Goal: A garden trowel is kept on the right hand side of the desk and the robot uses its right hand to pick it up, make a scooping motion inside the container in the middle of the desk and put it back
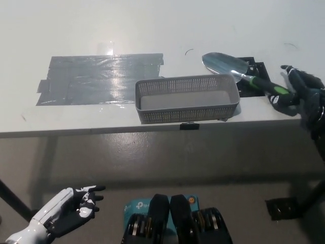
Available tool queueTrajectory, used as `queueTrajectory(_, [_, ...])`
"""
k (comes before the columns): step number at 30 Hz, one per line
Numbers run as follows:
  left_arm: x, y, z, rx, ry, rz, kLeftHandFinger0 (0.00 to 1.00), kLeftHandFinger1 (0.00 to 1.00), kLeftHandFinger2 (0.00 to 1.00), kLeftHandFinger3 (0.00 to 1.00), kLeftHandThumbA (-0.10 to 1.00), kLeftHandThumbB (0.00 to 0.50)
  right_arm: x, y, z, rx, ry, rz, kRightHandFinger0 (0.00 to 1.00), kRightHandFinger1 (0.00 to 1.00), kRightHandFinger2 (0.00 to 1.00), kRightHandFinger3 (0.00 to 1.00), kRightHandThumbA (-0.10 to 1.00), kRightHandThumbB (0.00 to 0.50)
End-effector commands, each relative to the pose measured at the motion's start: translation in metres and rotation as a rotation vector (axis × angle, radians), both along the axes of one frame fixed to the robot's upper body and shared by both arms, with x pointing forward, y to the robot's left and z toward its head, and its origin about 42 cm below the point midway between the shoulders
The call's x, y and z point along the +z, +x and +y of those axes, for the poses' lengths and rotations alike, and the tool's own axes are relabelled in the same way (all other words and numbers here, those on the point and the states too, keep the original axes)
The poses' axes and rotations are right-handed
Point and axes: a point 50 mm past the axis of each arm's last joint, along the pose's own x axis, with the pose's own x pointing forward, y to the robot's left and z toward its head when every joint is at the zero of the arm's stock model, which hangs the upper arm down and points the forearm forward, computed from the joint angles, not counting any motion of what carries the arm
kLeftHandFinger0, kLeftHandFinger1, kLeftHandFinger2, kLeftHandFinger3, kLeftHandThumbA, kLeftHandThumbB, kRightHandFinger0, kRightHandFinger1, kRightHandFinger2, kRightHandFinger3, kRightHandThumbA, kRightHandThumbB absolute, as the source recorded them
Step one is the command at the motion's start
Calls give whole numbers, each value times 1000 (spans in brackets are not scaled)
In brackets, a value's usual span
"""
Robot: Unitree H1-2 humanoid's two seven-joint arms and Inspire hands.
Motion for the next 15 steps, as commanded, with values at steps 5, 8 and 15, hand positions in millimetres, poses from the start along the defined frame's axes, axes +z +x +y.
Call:
queueTrajectory(5, [17, 6, -2, -18, 36, -49, 799, 845, 886, 1000, 930, 0, 32, 18, 38, 103, 1, -109, 1000, 1000, 1000, 1000, 642, 423])
queueTrajectory(8, [20, 9, -3, -22, 31, -58, 792, 839, 882, 1000, 992, 0, 37, 20, 61, 194, -47, -111, 1000, 1000, 1000, 1000, 673, 408])
queueTrajectory(15, [24, 13, -5, -29, 38, -76, 772, 833, 868, 1000, 1000, 0, 56, 19, 89, 350, -206, -138, 1000, 1000, 1000, 1000, 702, 427])
